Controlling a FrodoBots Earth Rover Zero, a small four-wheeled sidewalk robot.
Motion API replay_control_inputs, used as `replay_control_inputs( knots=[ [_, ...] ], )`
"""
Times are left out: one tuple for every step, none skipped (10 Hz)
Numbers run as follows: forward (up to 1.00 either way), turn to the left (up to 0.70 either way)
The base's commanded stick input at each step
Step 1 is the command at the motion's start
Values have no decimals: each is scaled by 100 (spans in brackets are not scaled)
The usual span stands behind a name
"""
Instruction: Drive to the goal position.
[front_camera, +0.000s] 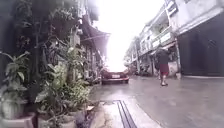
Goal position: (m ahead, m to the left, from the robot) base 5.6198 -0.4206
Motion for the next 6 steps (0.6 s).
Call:
replay_control_inputs(
  knots=[
    [99, 0],
    [99, 0],
    [99, -32],
    [99, -38],
    [99, -39],
    [99, -39]
  ],
)
